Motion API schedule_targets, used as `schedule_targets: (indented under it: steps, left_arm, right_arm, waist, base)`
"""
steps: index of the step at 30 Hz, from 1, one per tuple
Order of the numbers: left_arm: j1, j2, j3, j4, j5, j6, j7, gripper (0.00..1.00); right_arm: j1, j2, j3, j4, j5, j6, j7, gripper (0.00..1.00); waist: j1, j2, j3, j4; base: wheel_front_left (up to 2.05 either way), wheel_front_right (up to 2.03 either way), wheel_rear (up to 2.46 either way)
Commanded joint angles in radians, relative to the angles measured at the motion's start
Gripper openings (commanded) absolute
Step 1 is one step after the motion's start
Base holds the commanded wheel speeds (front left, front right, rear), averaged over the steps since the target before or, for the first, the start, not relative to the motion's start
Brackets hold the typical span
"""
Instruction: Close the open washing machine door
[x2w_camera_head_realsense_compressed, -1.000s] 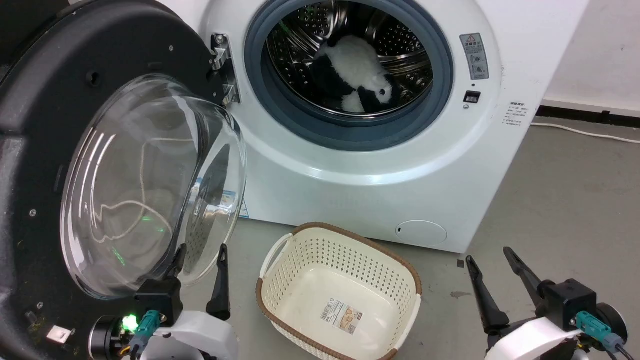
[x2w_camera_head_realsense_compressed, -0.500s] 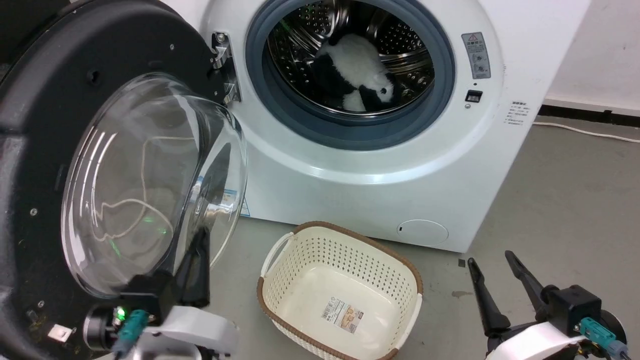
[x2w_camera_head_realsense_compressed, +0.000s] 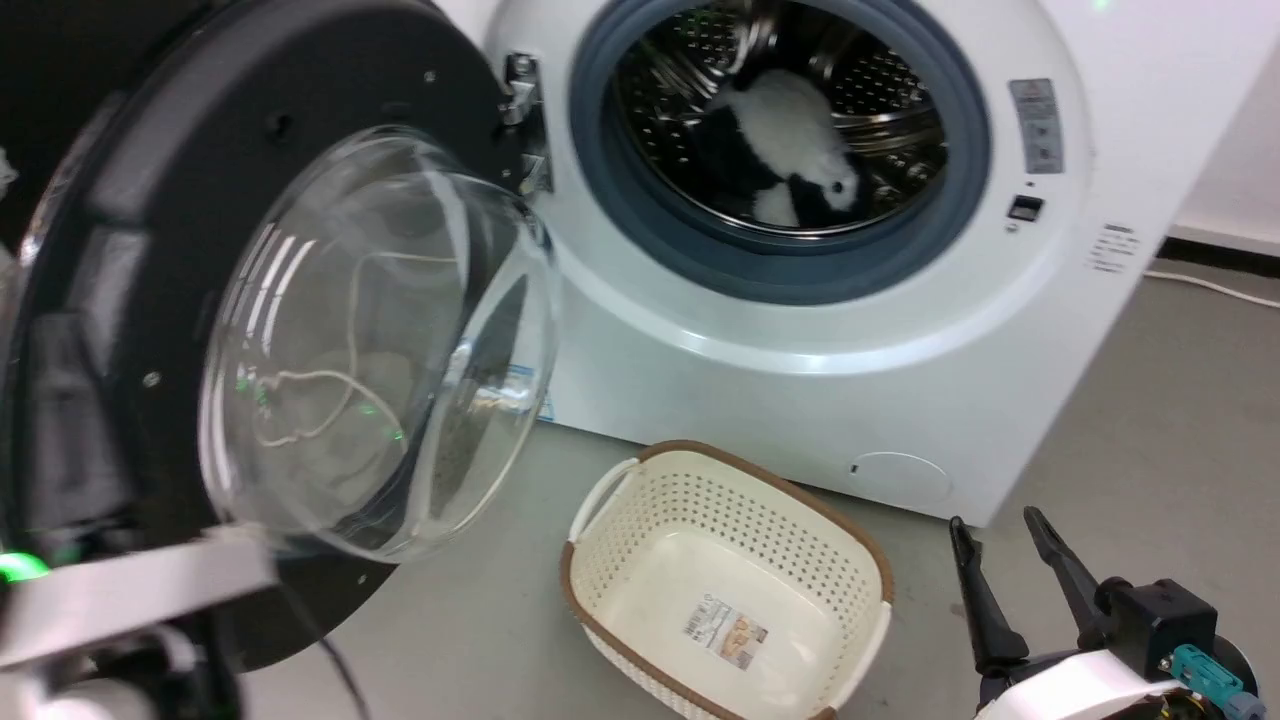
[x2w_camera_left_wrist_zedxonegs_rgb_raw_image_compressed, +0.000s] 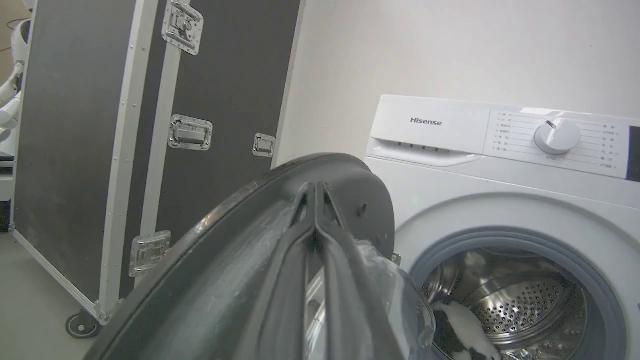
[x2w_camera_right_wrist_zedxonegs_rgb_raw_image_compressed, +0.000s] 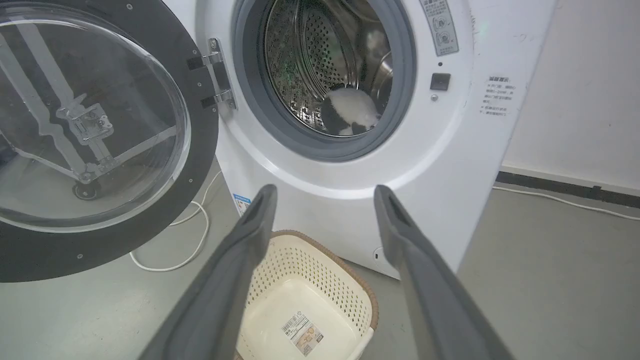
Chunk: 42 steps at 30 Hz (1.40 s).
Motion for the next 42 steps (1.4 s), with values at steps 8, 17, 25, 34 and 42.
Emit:
schedule_targets:
  steps: [8, 17, 25, 34, 42]
  left_arm:
    - [-0.042, 0.001, 0.245, 0.095, -0.161, 0.031, -0.024, 0.0]
    - [-0.105, 0.079, 0.239, 0.456, -0.243, -0.081, 0.056, 0.0]
    - [-0.155, 0.167, 0.188, 0.612, -0.301, -0.12, 0.244, 0.0]
    - [-0.109, 0.163, 0.067, 0.593, -0.43, -0.179, 0.518, 0.0]
    - [0.085, 0.172, -0.164, 0.349, -0.548, -0.192, 0.606, 0.0]
  right_arm:
    - [0.018, 0.0, -0.001, 0.01, 0.025, 0.0, -0.024, 1.0]
    - [0.003, 0.0, -0.003, 0.013, 0.024, 0.0, -0.043, 1.0]
    - [-0.005, 0.0, -0.019, 0.021, 0.037, 0.001, -0.059, 1.0]
    - [-0.007, 0.0, -0.078, 0.029, 0.068, 0.001, -0.078, 1.0]
    - [-0.003, 0.0, -0.162, 0.037, 0.094, 0.001, -0.095, 1.0]
  waist:
    - [0.0, 0.0, 0.006, 0.081]
    - [0.0, 0.0, 0.046, 0.118]
    - [0.0, 0.0, 0.074, 0.129]
    - [0.0, 0.0, 0.047, 0.152]
    - [0.0, 0.0, 0.012, 0.175]
  base:
    - [0.0, 0.0, 0.0]
    - [0.0, 0.0, 0.0]
    - [0.0, 0.0, 0.0]
    - [0.0, 0.0, 0.0]
    - [0.0, 0.0, 0.0]
